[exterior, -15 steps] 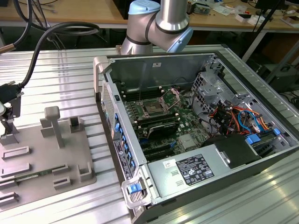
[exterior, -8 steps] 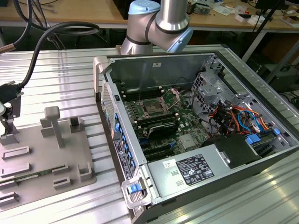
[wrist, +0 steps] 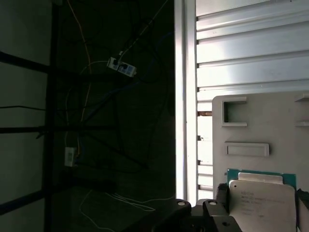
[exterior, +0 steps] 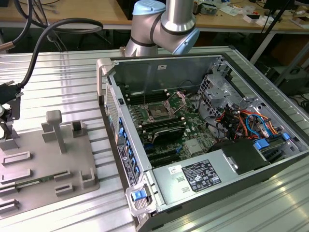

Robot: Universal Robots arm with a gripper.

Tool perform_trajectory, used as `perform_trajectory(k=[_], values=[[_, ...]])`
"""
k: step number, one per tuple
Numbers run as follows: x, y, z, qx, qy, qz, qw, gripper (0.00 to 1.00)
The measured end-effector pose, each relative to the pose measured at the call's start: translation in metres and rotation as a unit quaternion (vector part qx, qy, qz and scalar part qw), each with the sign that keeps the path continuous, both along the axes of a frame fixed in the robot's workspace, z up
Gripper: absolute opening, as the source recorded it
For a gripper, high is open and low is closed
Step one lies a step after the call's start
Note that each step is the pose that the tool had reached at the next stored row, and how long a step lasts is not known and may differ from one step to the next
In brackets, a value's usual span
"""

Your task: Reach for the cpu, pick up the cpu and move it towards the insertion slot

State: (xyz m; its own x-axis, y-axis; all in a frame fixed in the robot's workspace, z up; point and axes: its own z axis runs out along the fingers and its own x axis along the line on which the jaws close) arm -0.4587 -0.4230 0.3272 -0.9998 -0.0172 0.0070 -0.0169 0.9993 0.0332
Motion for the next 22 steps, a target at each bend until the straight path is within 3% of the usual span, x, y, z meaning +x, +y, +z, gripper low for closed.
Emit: perform_trajectory(k=[8,13,22], values=[[0.0000,0.0000,0.0097,-0.0001,0.0000,0.000,1.00000,0.55],[0.0000,0.0000,0.0114,-0.0001,0.0000,0.000,1.00000,0.55],[0.0000,0.0000,0.0304,-0.0001,0.0000,0.000,1.00000,0.55]])
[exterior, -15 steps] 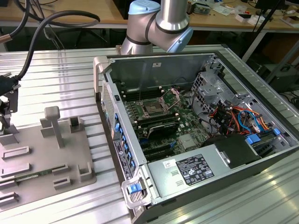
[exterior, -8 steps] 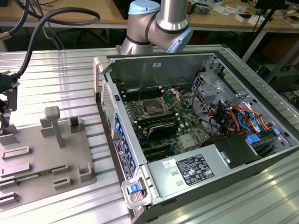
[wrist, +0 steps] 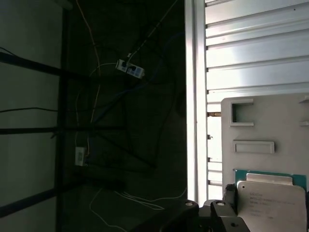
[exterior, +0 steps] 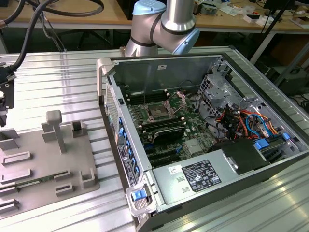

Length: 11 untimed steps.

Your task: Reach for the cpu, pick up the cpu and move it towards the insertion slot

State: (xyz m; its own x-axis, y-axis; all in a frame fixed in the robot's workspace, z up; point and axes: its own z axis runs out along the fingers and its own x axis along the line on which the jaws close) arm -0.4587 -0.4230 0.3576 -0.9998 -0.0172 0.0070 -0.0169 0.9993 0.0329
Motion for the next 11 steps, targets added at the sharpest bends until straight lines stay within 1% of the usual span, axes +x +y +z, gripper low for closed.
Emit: perform_trajectory(k=[5,6,9,11], values=[[0.0000,0.0000,0.0048,0.0000,0.0000,0.000,1.00000,0.55],[0.0000,0.0000,0.0067,0.0000,0.0000,0.000,1.00000,0.55],[0.0000,0.0000,0.0087,0.0000,0.0000,0.000,1.00000,0.55],[0.0000,0.0000,0.0089,0.0000,0.0000,0.000,1.00000,0.55]])
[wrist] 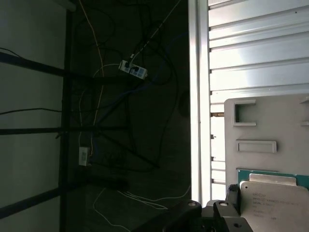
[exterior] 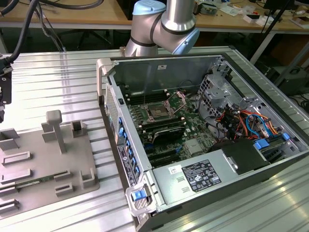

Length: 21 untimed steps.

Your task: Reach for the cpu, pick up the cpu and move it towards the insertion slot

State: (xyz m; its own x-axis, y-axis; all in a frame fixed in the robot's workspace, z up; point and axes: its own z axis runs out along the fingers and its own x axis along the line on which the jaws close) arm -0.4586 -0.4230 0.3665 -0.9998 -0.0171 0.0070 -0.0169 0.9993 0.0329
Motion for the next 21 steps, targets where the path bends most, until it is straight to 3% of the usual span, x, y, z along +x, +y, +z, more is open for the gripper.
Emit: perform_trajectory(k=[10,16,21], values=[[0.0042,0.0000,0.0002,0.0000,0.0001,0.000,1.00000,0.55],[0.0045,0.0000,0.0103,0.0000,0.0000,0.000,1.00000,0.55],[0.0047,0.0000,0.0145,0.0000,0.0000,0.000,1.00000,0.55]])
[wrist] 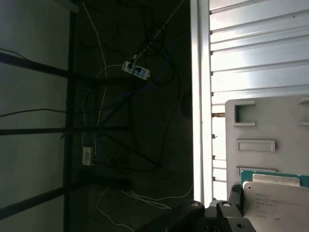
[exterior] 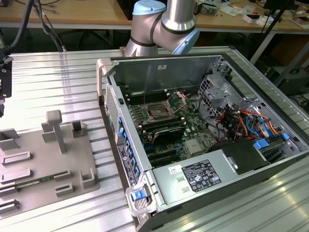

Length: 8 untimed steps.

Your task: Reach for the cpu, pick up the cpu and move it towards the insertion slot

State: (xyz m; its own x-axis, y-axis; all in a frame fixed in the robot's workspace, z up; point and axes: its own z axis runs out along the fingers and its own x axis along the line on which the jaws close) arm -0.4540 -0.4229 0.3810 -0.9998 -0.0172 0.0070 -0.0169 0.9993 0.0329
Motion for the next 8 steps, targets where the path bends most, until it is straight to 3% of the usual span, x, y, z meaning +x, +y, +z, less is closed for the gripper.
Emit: perform_trajectory(k=[8], values=[[0.0054,0.0000,0.0001,0.0000,0.0000,0.000,1.00000,0.55]])
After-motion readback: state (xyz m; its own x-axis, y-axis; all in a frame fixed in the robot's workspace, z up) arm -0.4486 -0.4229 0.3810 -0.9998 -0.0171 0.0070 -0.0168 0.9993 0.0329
